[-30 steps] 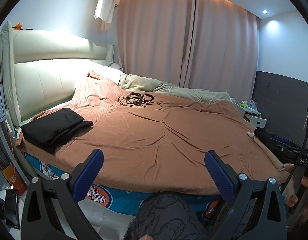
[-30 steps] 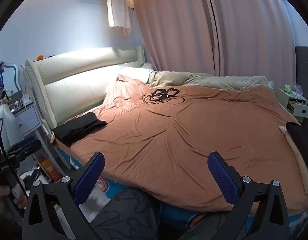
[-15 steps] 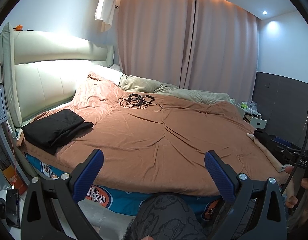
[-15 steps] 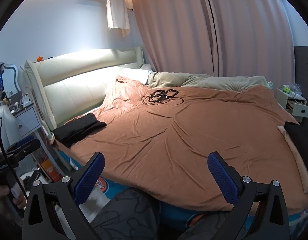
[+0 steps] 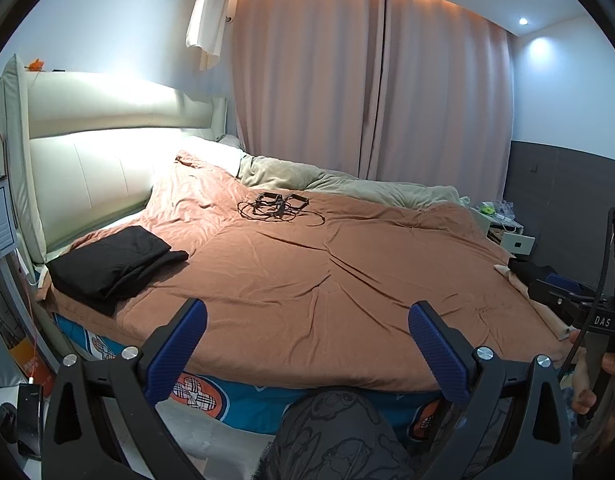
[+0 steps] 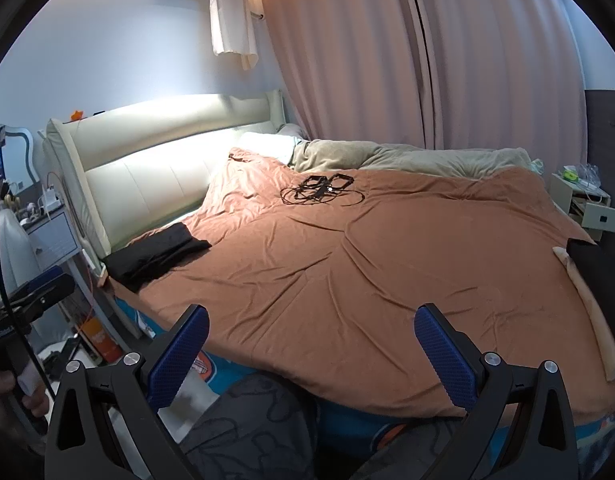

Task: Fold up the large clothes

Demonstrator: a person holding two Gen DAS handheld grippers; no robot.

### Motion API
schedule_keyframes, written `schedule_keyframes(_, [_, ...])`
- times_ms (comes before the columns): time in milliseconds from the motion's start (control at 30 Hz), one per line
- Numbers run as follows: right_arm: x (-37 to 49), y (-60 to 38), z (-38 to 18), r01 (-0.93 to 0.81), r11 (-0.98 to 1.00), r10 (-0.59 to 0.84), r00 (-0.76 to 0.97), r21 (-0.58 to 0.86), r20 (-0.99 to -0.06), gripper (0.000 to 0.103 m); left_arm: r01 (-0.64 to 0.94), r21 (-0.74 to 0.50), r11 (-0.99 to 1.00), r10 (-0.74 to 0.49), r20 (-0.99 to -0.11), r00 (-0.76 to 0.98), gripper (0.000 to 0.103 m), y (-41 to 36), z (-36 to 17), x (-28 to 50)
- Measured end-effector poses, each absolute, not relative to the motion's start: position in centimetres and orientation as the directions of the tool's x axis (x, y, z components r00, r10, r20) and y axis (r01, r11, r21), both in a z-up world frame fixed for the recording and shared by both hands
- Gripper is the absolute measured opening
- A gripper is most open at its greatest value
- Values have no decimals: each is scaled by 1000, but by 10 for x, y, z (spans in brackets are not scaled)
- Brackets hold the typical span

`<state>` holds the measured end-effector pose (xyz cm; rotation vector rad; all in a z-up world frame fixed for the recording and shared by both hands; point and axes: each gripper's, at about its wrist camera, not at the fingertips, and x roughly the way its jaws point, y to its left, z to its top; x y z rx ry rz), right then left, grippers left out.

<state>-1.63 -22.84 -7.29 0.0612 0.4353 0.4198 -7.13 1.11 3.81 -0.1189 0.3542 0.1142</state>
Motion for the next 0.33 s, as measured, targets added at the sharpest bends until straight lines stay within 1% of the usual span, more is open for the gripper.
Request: schedule_keyframes(333, [-14,-229,-78,-374,916,401,820,149,-409,103,-131,-96,987,89,-356,930,103,7,36,-72])
